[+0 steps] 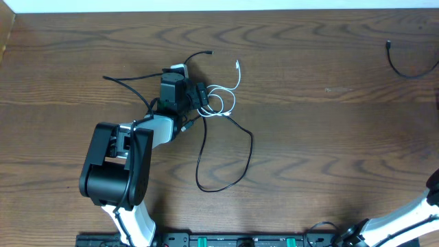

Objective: Untangle cables

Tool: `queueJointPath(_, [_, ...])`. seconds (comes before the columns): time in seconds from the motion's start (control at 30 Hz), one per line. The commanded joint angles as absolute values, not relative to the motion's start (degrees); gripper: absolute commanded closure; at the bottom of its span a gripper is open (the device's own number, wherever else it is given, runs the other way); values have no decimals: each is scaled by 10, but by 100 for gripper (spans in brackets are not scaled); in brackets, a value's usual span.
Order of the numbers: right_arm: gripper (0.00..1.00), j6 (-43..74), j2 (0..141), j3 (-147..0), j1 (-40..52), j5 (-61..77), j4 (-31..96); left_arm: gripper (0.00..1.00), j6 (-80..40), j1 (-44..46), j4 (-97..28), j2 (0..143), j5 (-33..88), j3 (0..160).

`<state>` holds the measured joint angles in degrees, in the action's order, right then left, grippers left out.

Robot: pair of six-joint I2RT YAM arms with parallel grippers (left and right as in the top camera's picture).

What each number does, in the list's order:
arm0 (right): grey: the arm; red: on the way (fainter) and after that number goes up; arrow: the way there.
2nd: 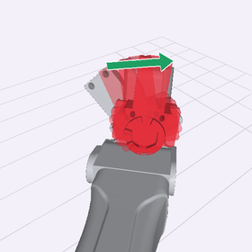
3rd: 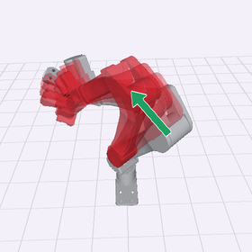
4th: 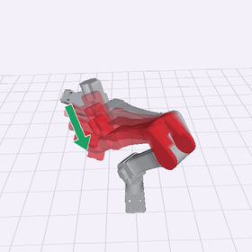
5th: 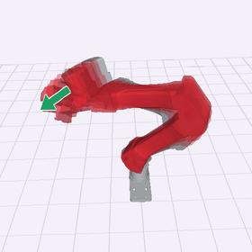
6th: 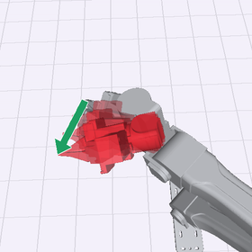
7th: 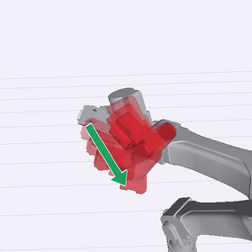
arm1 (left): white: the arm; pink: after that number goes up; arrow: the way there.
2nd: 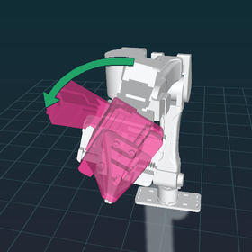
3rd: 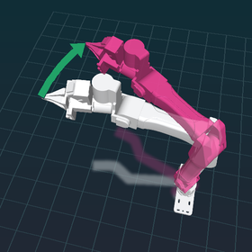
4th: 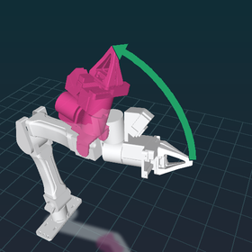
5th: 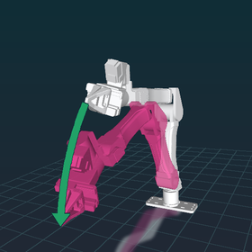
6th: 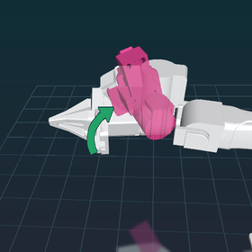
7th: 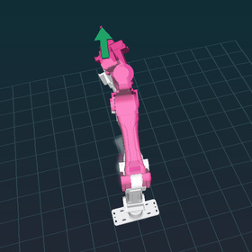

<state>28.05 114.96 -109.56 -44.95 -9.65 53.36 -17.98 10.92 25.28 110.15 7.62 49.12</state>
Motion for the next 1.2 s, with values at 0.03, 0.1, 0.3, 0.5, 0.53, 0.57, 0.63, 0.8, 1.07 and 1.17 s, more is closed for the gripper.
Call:
queueJointPath(0.03, [16, 282, 1155, -1098, -452, -73, 536, 10, -179, 107, 242, 1104, 86, 490])
queueJointPath(0.1, [10, 282, 1155, -1098, -452, -62, 540, 11, -179, 107, 242, 1104, 86, 490])
queueJointPath(0.3, [4, 271, 1155, -1098, -451, -11, 558, 11, -179, 107, 242, 1104, 86, 490])
queueJointPath(0.5, [5, 189, 1155, -1098, -434, 72, 574, 10, -179, 107, 242, 1104, 86, 490])
queueJointPath(0.53, [5, 176, 1155, -1098, -428, 82, 577, 11, -179, 107, 242, 1104, 86, 490])
queueJointPath(0.57, [6, 159, 1155, -1098, -420, 95, 579, 10, -179, 107, 242, 1104, 86, 490])
queueJointPath(0.63, [5, 140, 1155, -1098, -397, 110, 586, 11, -179, 107, 242, 1104, 86, 490])
queueJointPath(0.8, [3, 125, 1155, -1098, -327, 109, 604, 10, -179, 107, 242, 1104, 86, 490])
queueJointPath(1.07, [1, 128, 1155, -1098, -188, 112, 681, 11, -179, 107, 242, 1104, 86, 490])
queueJointPath(1.17, [1, 130, 1155, -1097, -136, 111, 717, 10, -179, 107, 242, 1104, 86, 490])
